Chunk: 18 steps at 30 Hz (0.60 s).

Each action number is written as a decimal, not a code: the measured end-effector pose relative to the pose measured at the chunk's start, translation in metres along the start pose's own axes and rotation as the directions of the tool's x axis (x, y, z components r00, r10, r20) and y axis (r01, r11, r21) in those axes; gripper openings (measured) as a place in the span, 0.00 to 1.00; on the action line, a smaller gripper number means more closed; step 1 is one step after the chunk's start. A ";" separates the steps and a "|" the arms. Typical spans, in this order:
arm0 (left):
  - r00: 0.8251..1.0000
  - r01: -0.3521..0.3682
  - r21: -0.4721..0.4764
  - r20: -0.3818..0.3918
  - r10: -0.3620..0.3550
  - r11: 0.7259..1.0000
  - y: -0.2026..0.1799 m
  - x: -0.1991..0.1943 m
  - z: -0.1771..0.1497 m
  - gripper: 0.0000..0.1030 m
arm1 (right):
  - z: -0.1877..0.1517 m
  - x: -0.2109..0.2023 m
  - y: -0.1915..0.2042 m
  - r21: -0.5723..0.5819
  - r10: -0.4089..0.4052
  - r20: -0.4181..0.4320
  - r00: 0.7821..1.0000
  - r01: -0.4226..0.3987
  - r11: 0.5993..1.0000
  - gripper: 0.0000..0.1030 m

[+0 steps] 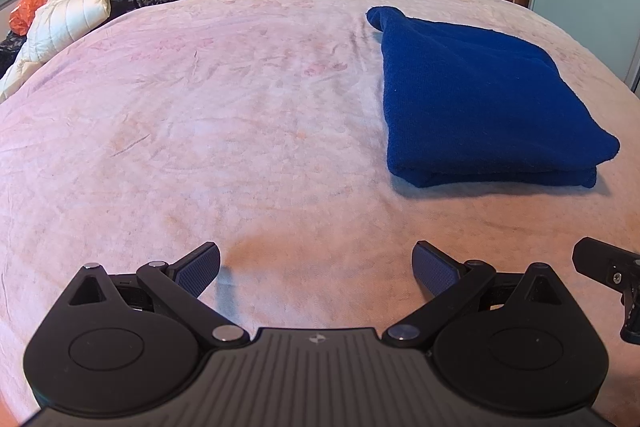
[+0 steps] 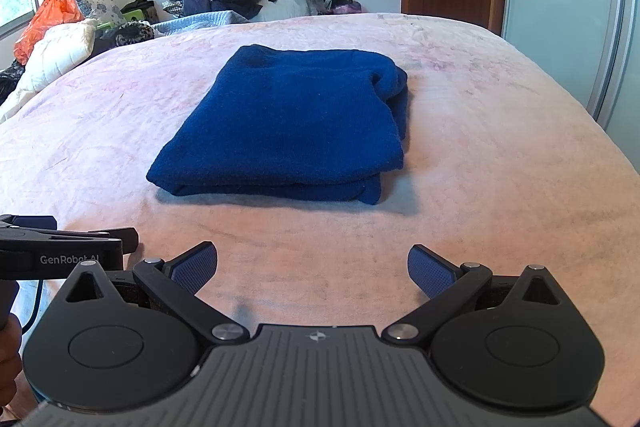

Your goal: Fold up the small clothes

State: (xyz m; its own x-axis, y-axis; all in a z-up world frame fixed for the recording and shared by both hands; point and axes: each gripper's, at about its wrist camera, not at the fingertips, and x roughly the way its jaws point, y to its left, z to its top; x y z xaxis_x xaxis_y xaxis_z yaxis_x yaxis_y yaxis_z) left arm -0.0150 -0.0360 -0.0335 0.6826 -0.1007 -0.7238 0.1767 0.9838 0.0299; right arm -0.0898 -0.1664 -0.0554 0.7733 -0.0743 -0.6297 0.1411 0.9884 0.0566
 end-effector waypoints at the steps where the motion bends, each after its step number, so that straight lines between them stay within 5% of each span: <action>1: 1.000 0.001 -0.001 -0.001 -0.001 1.000 0.001 0.001 0.000 1.00 | 0.000 0.001 0.000 0.001 0.001 0.000 1.000 -0.001 1.000 0.99; 18: 1.000 0.011 0.017 0.003 -0.011 1.000 -0.002 0.005 0.004 1.00 | 0.002 0.012 -0.008 0.033 0.006 -0.014 1.000 -0.006 0.999 0.99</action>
State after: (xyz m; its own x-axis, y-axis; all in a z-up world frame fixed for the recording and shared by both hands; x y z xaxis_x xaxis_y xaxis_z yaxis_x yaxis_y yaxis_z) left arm -0.0093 -0.0388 -0.0345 0.6830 -0.1116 -0.7218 0.1962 0.9800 0.0342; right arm -0.0803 -0.1756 -0.0618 0.7654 -0.0664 -0.6401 0.1569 0.9839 0.0856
